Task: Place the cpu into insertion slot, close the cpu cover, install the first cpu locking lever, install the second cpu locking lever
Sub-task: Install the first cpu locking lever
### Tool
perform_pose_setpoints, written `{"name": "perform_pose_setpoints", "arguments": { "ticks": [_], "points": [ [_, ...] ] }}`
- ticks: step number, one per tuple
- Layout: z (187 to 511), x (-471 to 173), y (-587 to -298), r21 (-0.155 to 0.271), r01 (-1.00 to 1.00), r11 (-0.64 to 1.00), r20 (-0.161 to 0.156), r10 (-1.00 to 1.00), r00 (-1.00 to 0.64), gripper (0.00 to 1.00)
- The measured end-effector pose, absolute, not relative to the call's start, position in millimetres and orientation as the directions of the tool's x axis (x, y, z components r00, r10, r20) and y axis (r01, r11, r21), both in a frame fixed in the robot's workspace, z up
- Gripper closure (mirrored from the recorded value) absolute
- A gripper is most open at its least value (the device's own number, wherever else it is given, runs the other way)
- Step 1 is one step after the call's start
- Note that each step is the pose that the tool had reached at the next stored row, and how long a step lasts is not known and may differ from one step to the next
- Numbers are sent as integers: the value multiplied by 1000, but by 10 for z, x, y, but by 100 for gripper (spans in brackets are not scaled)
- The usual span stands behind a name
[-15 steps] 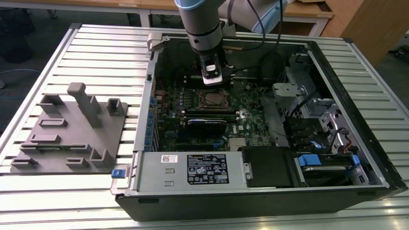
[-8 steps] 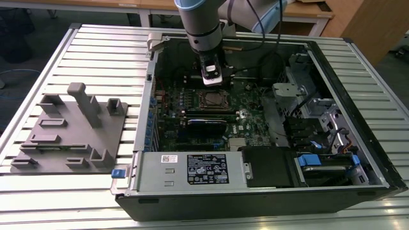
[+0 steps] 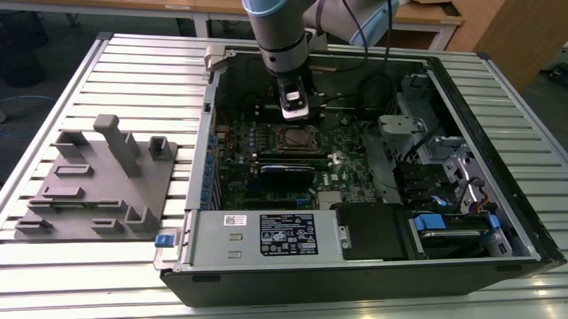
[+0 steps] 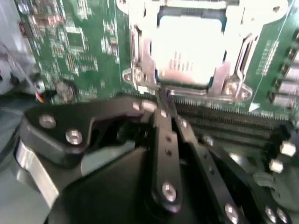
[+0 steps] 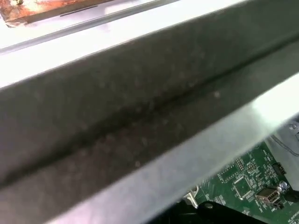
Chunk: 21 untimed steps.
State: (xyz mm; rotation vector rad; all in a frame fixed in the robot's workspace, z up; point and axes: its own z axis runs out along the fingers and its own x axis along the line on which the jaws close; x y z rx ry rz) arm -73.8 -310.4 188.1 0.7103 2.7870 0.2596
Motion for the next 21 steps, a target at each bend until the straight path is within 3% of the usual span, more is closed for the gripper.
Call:
{"name": "perform_pose_setpoints", "arguments": {
  "ticks": [21],
  "points": [
    [2137,-718,-3104,232,445,865,-197,490,-849,90]
  ]
}}
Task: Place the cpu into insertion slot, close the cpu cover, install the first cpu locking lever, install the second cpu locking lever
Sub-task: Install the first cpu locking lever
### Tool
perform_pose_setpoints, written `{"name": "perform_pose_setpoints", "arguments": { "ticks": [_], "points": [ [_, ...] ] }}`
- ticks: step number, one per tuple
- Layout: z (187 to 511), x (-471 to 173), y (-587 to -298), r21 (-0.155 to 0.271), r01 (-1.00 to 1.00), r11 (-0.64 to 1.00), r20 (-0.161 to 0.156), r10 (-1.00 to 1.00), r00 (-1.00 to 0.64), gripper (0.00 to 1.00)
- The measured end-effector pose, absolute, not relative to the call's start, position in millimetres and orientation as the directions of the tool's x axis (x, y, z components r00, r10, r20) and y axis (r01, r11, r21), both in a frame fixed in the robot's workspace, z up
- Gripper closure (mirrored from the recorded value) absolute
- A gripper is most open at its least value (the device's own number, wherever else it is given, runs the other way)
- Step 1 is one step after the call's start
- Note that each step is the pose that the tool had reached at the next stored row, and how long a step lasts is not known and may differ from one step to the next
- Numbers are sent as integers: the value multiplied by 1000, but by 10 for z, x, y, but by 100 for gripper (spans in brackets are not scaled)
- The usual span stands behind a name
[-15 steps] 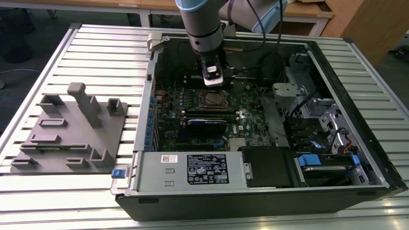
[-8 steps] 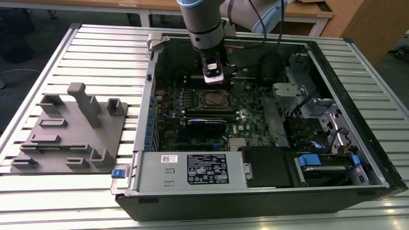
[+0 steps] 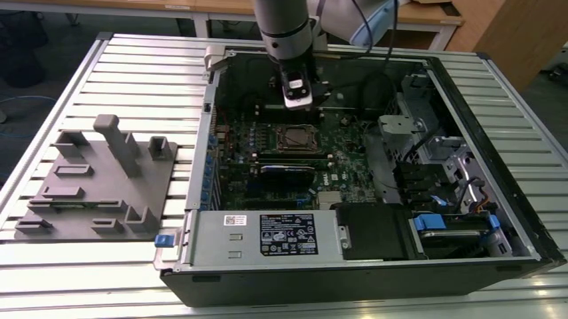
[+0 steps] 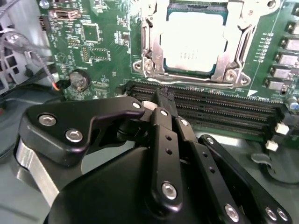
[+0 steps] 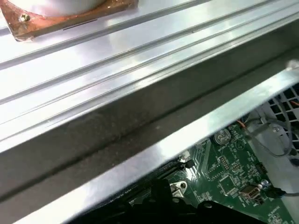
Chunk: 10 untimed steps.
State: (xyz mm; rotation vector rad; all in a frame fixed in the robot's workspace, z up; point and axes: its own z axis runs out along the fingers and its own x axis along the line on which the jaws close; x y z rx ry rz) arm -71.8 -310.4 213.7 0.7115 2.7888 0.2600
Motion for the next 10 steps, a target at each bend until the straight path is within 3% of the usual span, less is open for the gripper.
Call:
{"name": "perform_pose_setpoints", "arguments": {
  "ticks": [10],
  "points": [
    [2262,-717,-3104,232,445,865,-197,490,-849,90]
  ]
}}
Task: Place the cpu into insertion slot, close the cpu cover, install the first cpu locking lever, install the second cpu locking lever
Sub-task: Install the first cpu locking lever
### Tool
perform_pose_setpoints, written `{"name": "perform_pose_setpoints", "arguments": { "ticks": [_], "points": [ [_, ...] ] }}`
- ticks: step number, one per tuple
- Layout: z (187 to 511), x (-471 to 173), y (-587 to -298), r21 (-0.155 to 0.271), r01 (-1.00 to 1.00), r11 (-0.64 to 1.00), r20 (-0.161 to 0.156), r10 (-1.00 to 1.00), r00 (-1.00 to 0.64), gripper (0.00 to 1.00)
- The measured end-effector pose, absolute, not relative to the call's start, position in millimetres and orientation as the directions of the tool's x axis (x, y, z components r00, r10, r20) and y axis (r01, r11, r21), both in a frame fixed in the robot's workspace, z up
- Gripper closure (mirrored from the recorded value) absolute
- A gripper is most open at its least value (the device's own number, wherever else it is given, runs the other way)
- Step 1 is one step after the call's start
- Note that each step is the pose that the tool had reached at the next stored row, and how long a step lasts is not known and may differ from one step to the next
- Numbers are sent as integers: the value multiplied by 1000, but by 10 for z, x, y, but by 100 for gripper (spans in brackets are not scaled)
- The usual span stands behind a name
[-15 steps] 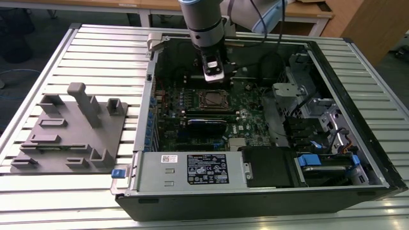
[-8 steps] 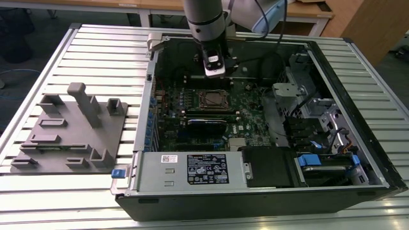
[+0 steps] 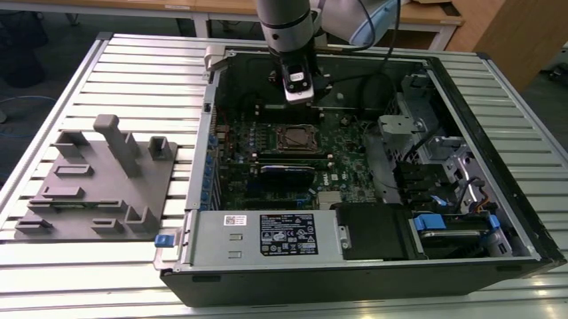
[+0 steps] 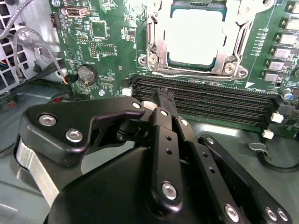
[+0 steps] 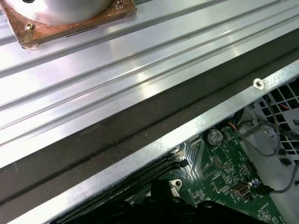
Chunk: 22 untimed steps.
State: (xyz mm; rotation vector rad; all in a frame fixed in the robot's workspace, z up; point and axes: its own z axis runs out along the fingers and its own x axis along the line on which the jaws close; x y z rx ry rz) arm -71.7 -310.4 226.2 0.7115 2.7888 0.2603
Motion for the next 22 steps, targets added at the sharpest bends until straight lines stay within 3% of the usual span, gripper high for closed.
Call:
{"name": "perform_pose_setpoints", "arguments": {
  "ticks": [4,8,15,22],
  "points": [
    [2263,-717,-3105,229,446,865,-194,490,-850,90],
    [2256,-717,-3105,196,453,870,-179,486,-856,90],
    [2245,-717,-3105,123,467,875,-115,480,-869,90],
    [2245,-717,-3105,120,467,876,-112,480,-870,90]
  ]
}}
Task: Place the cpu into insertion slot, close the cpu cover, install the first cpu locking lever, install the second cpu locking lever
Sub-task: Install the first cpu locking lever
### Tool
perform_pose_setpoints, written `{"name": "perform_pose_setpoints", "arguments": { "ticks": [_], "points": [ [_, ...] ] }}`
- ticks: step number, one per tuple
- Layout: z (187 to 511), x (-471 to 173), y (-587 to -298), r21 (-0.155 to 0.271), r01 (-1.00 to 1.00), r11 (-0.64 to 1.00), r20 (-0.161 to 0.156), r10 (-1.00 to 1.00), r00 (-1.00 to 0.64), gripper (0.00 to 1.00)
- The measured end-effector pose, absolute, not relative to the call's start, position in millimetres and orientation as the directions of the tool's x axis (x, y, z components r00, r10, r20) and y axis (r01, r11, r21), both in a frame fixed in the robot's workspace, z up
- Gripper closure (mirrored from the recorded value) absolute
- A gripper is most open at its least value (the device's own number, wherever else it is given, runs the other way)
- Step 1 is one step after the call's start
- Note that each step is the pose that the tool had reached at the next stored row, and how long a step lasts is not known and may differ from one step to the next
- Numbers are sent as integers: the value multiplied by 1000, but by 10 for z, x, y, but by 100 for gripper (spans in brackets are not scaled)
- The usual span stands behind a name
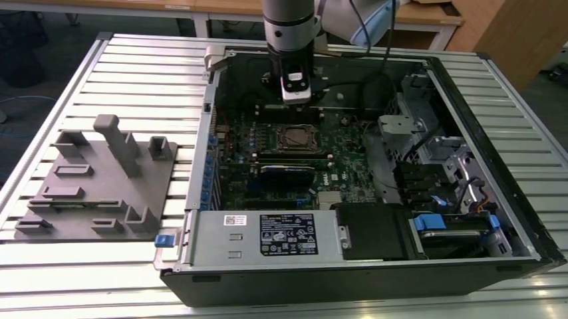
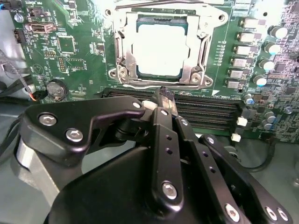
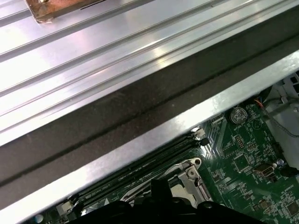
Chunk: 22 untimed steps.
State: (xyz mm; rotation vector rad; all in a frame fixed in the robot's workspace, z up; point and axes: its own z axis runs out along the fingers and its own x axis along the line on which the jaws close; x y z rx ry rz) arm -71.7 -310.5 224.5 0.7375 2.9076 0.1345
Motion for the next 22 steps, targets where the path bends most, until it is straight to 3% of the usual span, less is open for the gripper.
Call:
{"name": "perform_pose_setpoints", "arguments": {
  "ticks": [8,22],
  "points": [
    [2238,-712,-3104,119,365,923,-113,378,-919,90],
    [2223,-713,-3105,80,269,960,-126,277,-953,90]
  ]
}}
